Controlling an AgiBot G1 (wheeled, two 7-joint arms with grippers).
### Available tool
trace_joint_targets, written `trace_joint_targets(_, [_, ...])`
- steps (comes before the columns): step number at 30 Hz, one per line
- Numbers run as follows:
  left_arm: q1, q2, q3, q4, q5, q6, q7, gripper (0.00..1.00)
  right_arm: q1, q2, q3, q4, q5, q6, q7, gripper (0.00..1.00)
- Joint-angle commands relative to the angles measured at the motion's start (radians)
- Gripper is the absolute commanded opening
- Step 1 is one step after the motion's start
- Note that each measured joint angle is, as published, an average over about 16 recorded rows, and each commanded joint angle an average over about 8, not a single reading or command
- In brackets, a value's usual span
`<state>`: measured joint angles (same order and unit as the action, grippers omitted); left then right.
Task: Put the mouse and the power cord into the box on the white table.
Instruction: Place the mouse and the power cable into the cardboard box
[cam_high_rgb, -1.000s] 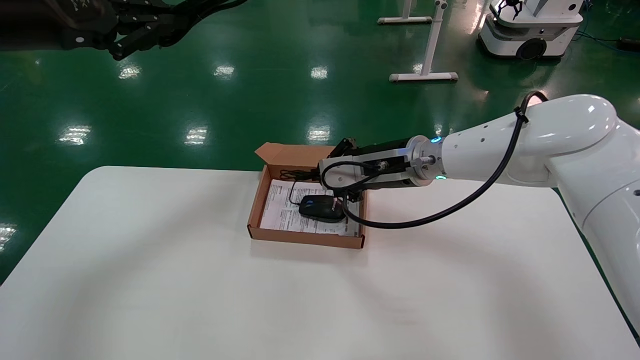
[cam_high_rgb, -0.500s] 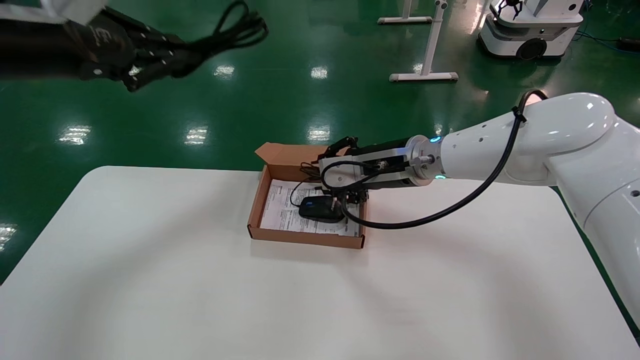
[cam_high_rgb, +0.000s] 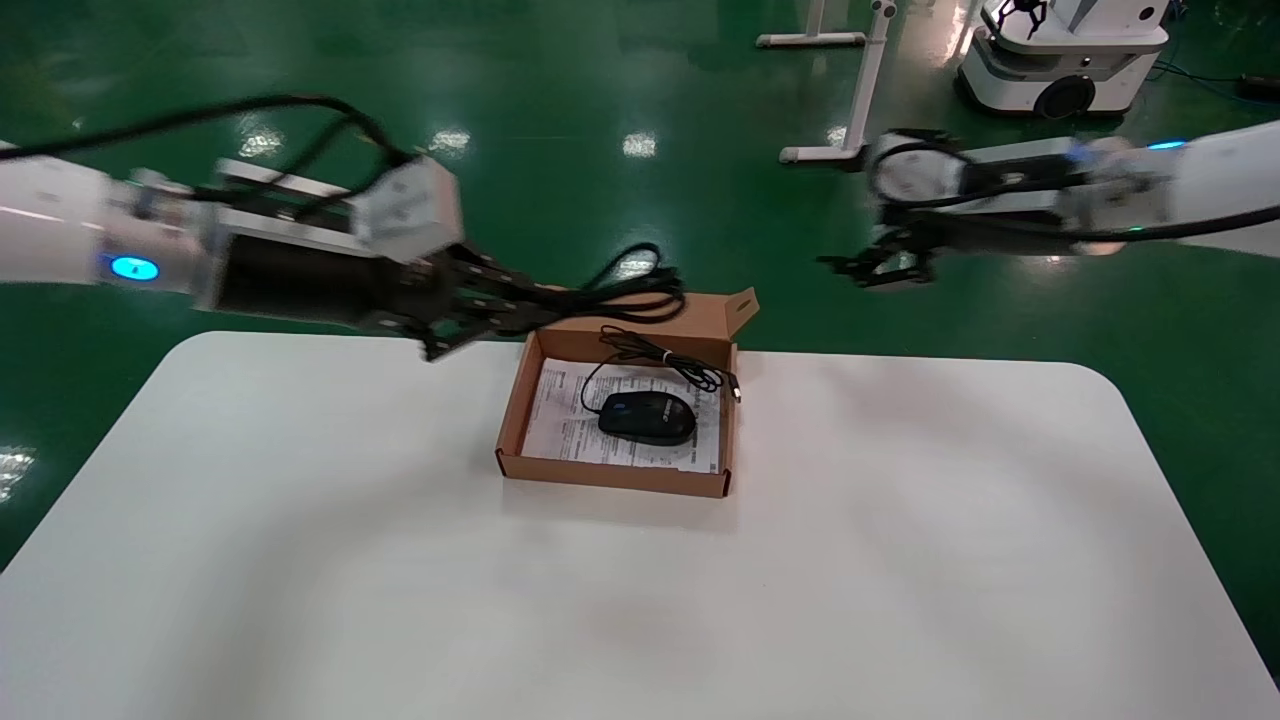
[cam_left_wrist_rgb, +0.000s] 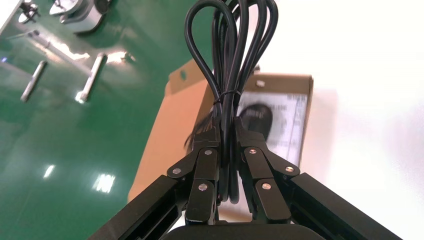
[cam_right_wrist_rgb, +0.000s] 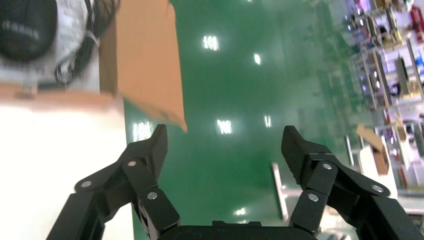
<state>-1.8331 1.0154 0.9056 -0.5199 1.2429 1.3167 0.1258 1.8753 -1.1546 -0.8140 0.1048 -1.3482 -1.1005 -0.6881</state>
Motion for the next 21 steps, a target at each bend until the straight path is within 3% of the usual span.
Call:
trace_joint_targets(1, [0.019,0.045,0.006,0.033,0.0,-0.009,0.023,0.0,0.019,0.037,0.004,-0.022,0.004,-0.02,-0.004,1.0])
trace_joint_targets(10, [0.046,0.2,0.023,0.231,0.016,-0.053,0.12,0.0,0.04,0.126,-0.006,-0.068,-0.01,-0.109,-0.039,1.0])
trace_joint_targets(21, [0.03,0.268,0.041,0.383,0.046,-0.079,0.213,0.0,0.037,0.137,-0.007,-0.092,-0.012,-0.116,-0.055,1.0])
